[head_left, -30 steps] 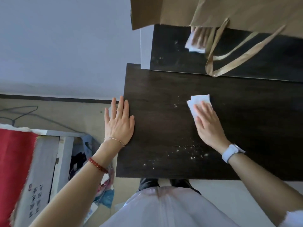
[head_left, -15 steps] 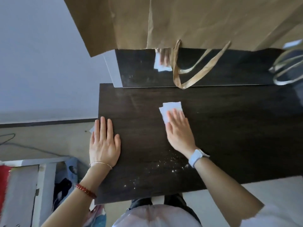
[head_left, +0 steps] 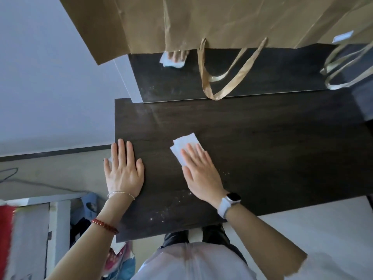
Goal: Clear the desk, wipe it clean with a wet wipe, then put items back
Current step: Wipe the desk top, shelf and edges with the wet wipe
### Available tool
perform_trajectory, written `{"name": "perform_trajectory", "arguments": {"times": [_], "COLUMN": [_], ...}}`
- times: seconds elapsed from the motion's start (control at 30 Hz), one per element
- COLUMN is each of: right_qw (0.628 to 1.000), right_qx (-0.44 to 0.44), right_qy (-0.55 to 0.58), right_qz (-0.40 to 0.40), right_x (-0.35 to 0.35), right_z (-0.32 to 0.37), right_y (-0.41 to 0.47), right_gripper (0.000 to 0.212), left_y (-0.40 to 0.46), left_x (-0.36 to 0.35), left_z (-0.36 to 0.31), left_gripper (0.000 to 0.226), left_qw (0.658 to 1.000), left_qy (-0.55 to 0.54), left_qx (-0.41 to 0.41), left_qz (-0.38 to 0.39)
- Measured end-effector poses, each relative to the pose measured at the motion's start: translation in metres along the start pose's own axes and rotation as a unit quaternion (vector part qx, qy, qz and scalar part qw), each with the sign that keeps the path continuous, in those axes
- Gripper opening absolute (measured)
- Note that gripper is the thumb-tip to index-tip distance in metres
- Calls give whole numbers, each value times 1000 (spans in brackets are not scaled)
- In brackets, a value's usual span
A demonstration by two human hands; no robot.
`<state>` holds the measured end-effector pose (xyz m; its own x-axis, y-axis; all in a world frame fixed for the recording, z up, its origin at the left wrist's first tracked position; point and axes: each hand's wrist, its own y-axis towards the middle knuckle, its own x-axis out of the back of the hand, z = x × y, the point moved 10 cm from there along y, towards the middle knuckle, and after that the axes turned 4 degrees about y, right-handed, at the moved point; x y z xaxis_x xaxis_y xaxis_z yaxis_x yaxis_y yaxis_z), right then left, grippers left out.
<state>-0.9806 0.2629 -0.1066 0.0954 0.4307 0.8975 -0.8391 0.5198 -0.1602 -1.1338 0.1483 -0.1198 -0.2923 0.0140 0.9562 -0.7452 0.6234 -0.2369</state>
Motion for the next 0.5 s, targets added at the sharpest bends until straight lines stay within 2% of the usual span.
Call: {"name": "perform_trajectory", "arguments": {"times": [0.1,0.2,0.27,0.4,0.43,0.5], "right_qw": [988,947,922,886,886,911], "right_qx": [-146,-304,-366,-440,-440,-394], "right_qy": [17,30,36,74,76,62], "right_qz": [-48,-97,-119,-128,-122,-106], "right_x": [29,59,77,94,95,92], "right_z": [-89,-166,-198,-229,-227,-201], "right_y": [-33,-52,-48,-17,-4,30], "right_gripper": [57,50,48,50,51,51], "left_y": [-2,-8,-12,-15,-14,-14], "left_x": [-1,-3,-4,-4,-4,-4], "left_z": [-3,-8,-9,-7,-7,-6], "left_gripper": [55,56,56,56,56,57], "left_qw": [1000,999,999,998,998,997], "left_qy": [-8,-15,-19,-16,-13,-15], "left_qx": [14,29,43,59,62,70], "left_qz": [6,-2,-8,-15,-15,-11]}}
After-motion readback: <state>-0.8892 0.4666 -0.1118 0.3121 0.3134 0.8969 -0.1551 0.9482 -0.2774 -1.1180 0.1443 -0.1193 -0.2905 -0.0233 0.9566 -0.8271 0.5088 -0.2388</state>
